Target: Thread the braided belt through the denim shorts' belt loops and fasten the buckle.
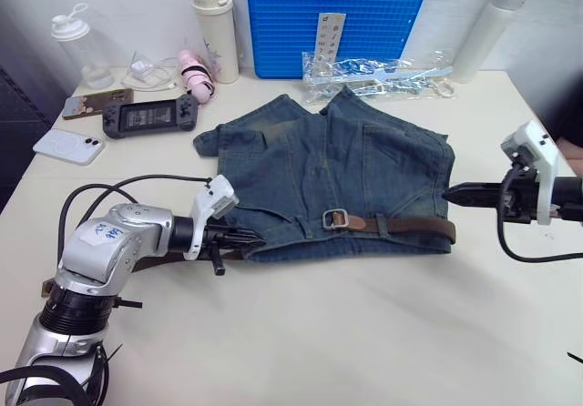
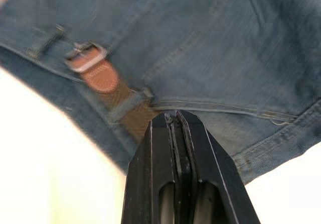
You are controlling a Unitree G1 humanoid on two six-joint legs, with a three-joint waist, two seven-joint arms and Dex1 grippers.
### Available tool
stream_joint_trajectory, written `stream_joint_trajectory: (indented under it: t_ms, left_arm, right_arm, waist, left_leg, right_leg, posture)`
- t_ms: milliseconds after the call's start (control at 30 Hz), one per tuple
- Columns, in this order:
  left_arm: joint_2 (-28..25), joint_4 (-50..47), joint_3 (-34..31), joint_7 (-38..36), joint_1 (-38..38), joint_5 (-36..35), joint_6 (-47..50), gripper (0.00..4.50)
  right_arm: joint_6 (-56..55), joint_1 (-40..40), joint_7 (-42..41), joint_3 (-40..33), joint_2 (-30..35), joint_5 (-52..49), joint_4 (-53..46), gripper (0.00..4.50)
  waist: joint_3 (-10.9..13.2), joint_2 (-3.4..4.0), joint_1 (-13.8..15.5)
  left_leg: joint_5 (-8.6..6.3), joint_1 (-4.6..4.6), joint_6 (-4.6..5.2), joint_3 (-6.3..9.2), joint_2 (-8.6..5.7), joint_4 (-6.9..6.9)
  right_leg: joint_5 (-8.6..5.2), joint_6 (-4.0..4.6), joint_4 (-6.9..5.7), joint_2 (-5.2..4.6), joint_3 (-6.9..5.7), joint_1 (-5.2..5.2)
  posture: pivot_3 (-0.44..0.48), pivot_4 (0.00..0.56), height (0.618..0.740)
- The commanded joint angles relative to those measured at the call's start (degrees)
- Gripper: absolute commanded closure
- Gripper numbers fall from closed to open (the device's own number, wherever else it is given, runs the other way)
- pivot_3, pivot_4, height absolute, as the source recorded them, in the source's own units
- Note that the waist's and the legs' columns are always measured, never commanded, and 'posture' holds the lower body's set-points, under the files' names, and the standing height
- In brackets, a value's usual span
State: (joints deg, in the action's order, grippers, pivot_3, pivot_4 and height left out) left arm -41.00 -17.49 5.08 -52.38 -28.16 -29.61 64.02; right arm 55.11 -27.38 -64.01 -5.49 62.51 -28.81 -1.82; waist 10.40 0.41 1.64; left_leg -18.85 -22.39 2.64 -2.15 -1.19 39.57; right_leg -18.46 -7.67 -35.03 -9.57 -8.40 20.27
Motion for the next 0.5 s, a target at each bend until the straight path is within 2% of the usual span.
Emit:
stream_joint_trajectory:
  t_ms: [33,200,333,467,500]
  left_arm:
    - [-3.54,-1.19,6.42,-0.17,1.04,5.64,-6.7,4.47]
    - [-7.4,1.99,13.79,0.93,1.47,15.26,-16.52,4.47]
    - [-7.96,2.44,13.99,1.55,3.42,16.89,-18.35,4.47]
    - [-1.61,0.83,2.12,3.1,3.64,5.18,-8.46,4.47]
    - [-0.31,1.1,-1.31,3.79,3.12,2.92,-5.97,4.16]
  right_arm:
    - [-1.29,3.56,1.35,3.61,-0.61,2.85,0.49,4.5]
    - [-10.22,7.74,4.65,7.26,-3.29,9.17,6.27,4.5]
    - [-10.42,7.1,3.99,6.24,-3.7,8.11,6.61,4.5]
    - [-7.43,2.86,1.49,2.79,-3.0,3.72,5.83,4.5]
    - [-6.28,1.54,0.58,1.95,-2.87,2.11,4.91,4.5]
  waist:
    - [0.0,0.0,0.08]
    - [-0.02,0.01,-0.21]
    - [-0.03,-0.02,-0.26]
    - [0.05,0.11,-0.29]
    - [0.05,0.11,-0.28]
  left_leg:
    - [0.0,-0.03,0.0,0.0,-0.02,-0.01]
    - [-0.01,0.03,0.02,-0.18,-0.07,-0.11]
    - [0.05,0.45,-0.04,-0.22,0.0,-0.11]
    - [-0.03,0.6,-0.11,-0.13,0.02,-0.12]
    - [-0.01,0.44,-0.1,-0.09,0.04,-0.11]
  right_leg:
    - [0.0,0.0,0.01,0.0,0.0,0.01]
    - [0.0,-0.01,0.02,0.0,-0.29,0.05]
    - [0.01,-0.03,0.06,0.0,-0.28,-0.36]
    - [0.01,-0.03,0.08,-0.05,0.04,-0.48]
    - [0.01,-0.03,0.06,-0.04,0.13,-0.32]
  posture:
    - [0.0,0.15,0.689]
    - [0.0,0.15,0.689]
    - [0.0,0.15,0.689]
    - [0.0,0.15,0.689]
    - [0.0,0.15,0.689]
